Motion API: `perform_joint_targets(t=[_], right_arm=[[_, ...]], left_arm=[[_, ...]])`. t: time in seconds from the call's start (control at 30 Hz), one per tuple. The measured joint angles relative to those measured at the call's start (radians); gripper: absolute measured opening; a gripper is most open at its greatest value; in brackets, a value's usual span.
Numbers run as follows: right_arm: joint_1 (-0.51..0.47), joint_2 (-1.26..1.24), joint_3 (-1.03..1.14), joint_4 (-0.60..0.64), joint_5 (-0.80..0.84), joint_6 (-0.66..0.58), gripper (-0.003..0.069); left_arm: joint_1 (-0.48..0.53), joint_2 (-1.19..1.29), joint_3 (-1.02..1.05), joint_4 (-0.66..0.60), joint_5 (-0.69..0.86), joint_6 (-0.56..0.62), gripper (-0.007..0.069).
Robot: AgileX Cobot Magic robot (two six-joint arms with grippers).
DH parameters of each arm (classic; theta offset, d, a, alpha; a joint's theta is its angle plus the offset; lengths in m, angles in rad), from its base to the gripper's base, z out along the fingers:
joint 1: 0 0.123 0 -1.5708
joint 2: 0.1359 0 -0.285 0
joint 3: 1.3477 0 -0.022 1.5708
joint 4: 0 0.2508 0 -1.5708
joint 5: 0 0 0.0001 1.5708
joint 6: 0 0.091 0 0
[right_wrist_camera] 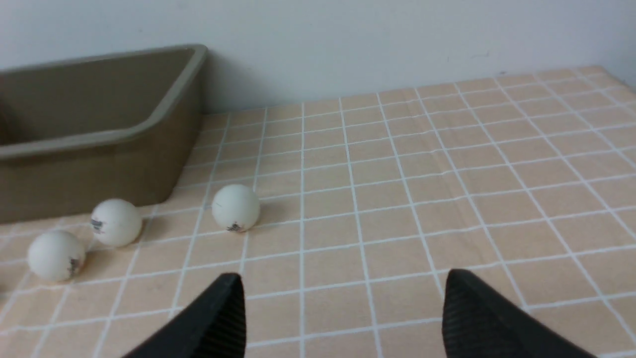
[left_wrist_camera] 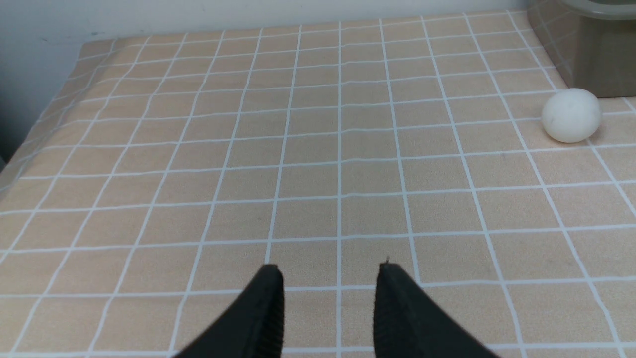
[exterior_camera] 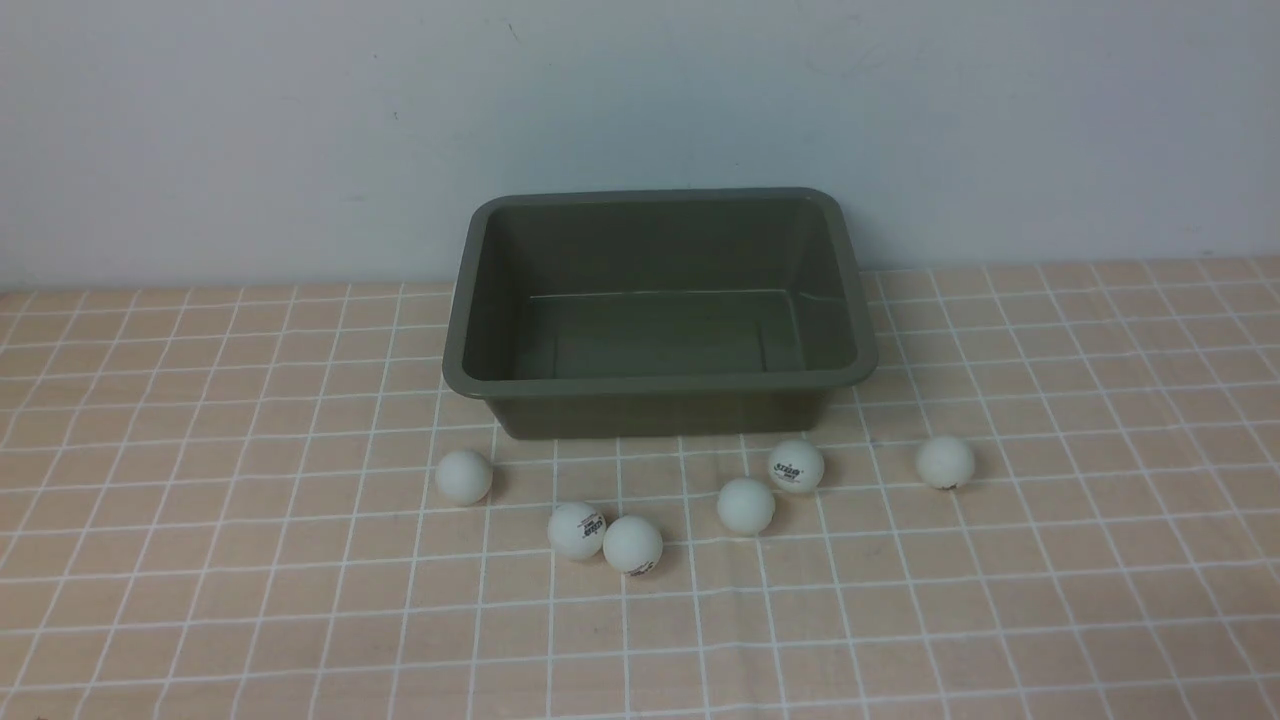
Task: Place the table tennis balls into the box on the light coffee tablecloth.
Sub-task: 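Reach for and grasp a ping pong ball on the table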
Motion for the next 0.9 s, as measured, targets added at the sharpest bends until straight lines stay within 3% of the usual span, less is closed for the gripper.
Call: perform_joint_targets(t=[0.17, 0.4, 0.9], right_arm=[[0.000, 0.000, -0.216, 0.044, 0.115, 0.026, 0.0482], [0.000, 0.000, -0.503, 0.073, 0.390, -0.050, 0.0482], [0.000, 0.000, -0.528, 0.153, 0.407, -0.054, 0.0482]], left_arm=[[0.000, 0.000, 0.000, 0.000, 0.000, 0.000, 0.0204], [0.000, 0.000, 0.000, 0.000, 0.000, 0.000, 0.0204], [0.000, 0.000, 0.000, 0.000, 0.000, 0.000, 0.0204]])
